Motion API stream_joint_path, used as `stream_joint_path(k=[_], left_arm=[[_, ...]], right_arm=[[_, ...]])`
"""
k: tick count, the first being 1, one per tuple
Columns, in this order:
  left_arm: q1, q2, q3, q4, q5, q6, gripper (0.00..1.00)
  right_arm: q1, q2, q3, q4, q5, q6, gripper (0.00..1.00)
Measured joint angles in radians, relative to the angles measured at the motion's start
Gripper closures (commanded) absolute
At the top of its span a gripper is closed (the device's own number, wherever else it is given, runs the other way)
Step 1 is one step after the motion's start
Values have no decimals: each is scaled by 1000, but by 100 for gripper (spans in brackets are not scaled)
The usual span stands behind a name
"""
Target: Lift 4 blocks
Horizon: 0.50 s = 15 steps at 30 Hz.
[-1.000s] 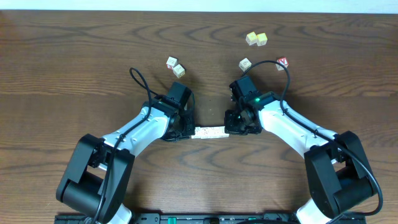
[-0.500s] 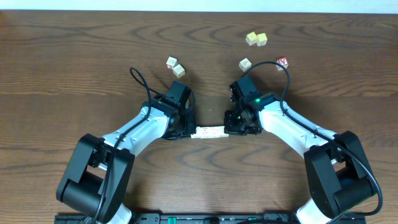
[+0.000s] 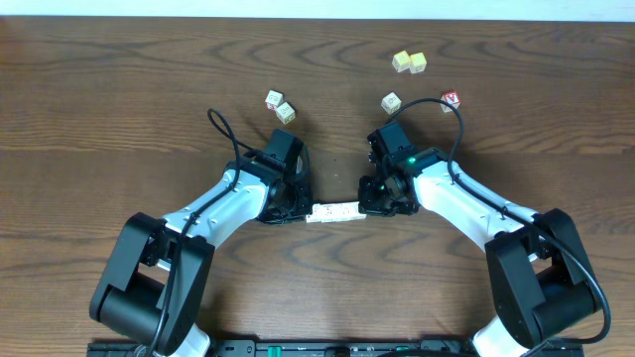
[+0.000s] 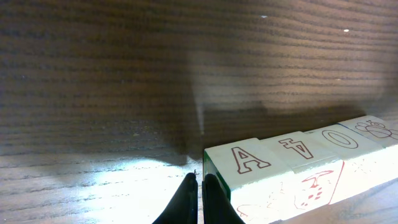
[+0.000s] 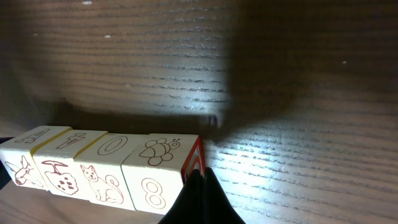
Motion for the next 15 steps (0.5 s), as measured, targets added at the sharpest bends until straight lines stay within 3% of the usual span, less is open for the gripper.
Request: stream_joint_path(k=[15], left_arm=[[1, -66, -2, -50, 10, -4, 93]], right_arm=[[0, -129, -5, -31, -25, 0, 99]])
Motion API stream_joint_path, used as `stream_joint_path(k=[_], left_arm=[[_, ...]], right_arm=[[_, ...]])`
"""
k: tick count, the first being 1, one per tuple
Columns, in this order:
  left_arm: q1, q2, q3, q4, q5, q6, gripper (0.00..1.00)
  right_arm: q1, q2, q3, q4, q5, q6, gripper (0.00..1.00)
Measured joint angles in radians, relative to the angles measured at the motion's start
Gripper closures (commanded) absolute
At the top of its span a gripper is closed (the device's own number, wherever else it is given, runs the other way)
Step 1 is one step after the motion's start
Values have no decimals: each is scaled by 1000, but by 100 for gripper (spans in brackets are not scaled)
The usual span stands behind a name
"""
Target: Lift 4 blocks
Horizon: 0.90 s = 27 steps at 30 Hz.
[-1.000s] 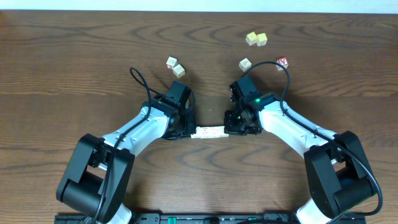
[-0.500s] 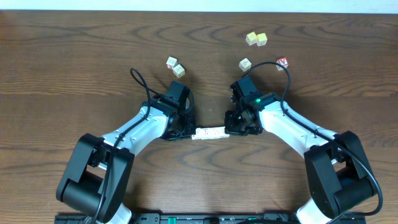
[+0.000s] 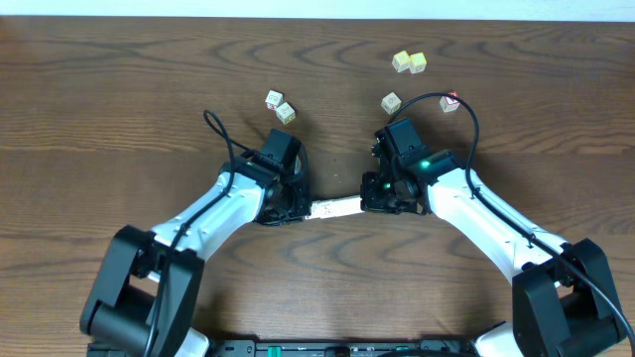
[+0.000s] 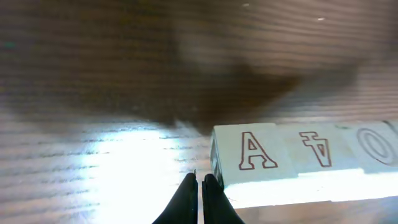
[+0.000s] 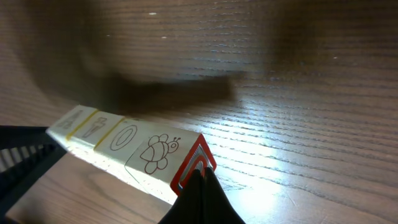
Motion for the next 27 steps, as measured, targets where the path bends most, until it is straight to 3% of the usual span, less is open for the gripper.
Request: stream_joint_path(k=[27], left_arm=[[6, -159, -2, -77, -11, 0, 93]], right_arm=[[-8, 0, -1, 41, -31, 0, 99]])
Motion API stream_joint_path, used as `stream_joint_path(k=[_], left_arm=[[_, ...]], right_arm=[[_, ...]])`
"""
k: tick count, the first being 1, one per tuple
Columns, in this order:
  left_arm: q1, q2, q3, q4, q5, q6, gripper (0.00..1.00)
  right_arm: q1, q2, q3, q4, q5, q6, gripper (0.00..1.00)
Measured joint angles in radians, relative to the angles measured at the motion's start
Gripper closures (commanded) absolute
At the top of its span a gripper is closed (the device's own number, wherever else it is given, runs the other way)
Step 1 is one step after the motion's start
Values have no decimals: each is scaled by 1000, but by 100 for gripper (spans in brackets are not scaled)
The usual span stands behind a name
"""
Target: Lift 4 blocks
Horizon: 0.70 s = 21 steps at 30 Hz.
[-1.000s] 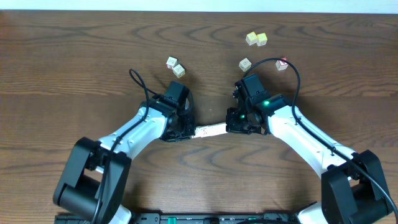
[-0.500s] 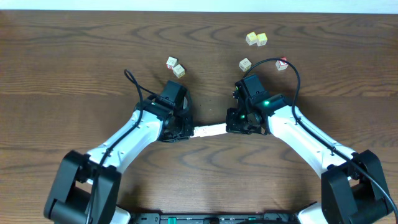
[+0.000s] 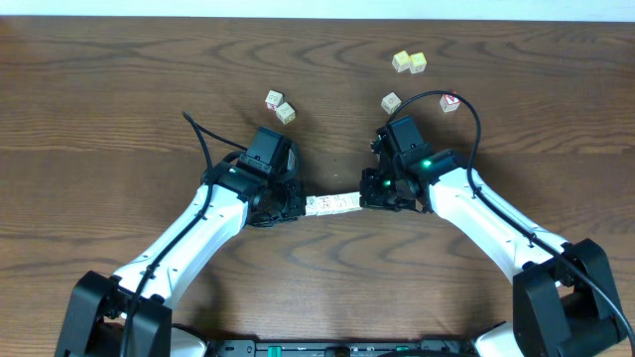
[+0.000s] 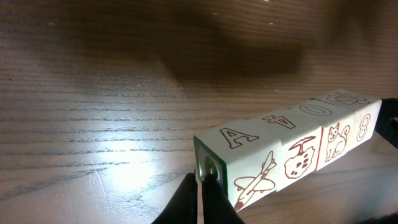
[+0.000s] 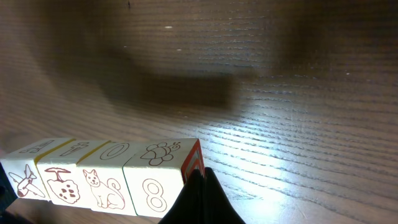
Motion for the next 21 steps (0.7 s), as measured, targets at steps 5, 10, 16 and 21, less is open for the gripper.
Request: stream_joint_path(k=[5, 10, 16, 21], left_arm=[[0, 0, 0, -6, 6, 0, 93], [0, 0, 0, -8, 13, 0, 93], [0, -39, -1, -9, 13, 0, 93], [0, -67, -1, -7, 13, 0, 93]], right_arm=[[0, -43, 0, -8, 1, 0, 99], [0, -68, 0, -16, 1, 0, 99], [0, -68, 0, -22, 4, 0, 99], [0, -68, 0, -31, 4, 0, 99]])
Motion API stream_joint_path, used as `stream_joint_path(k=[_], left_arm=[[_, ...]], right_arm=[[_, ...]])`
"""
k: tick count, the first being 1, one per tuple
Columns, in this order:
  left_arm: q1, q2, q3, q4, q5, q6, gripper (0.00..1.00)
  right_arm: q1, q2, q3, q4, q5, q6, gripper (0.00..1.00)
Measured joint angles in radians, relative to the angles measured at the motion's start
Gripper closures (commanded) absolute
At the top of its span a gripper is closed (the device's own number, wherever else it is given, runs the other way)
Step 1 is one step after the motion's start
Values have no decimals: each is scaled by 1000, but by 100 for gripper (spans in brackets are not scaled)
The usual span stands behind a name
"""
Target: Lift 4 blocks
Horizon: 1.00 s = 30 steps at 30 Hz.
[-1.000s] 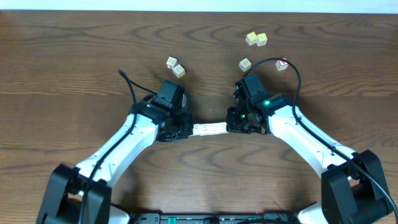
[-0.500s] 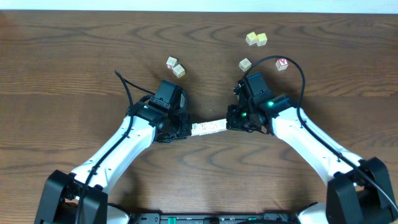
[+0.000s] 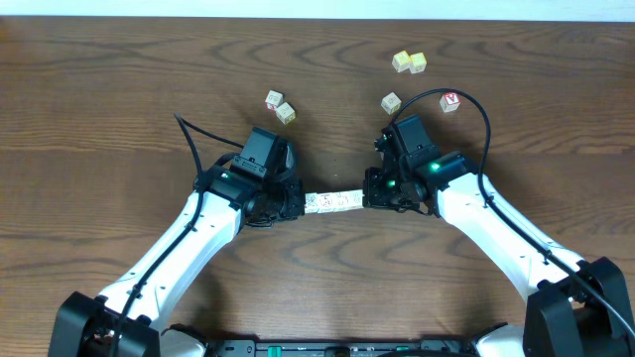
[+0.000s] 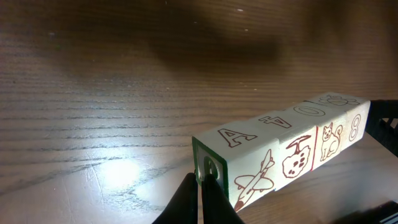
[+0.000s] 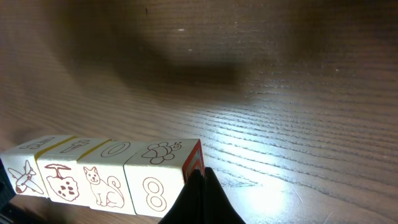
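Note:
A row of four white picture blocks [image 3: 332, 202] hangs above the table, pinched end to end between my two grippers. My left gripper [image 3: 297, 204] is shut, and its tips [image 4: 199, 180] press on the green-edged end by the "A" block [image 4: 238, 138]. My right gripper [image 3: 368, 199] is also shut, and its tips [image 5: 199, 177] press on the red-edged end by the "8" block [image 5: 155, 180]. In the wrist views the row's shadow [image 5: 186, 74] lies well apart from the row.
Loose blocks lie on the wooden table [image 3: 119, 109] beyond the arms. Two are at the left [image 3: 274, 99] [image 3: 286, 113], one is near the middle [image 3: 391, 102], a red-lettered one is further right [image 3: 450, 100] and a pair is far back [image 3: 409, 62].
The row sits a little higher, its shadow farther from it in both wrist views. Both grippers stay shut against its ends. The arms' elbows have stretched out slightly.
At first the row of four blocks lay on the table, squeezed between my two shut grippers. Then it was off the surface and tilted, with its shadow apart from it. After that it was level and higher. Now it is held a bit higher still.

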Motion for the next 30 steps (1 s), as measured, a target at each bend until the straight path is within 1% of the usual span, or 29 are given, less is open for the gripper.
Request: stream_joint_path(k=[20, 30], left_arm=[[0, 0, 0, 19, 2, -8, 93], [0, 0, 0, 31, -2, -31, 93]], right_arm=[[0, -2, 0, -34, 3, 35, 99], [0, -53, 0, -46, 11, 53, 99]])
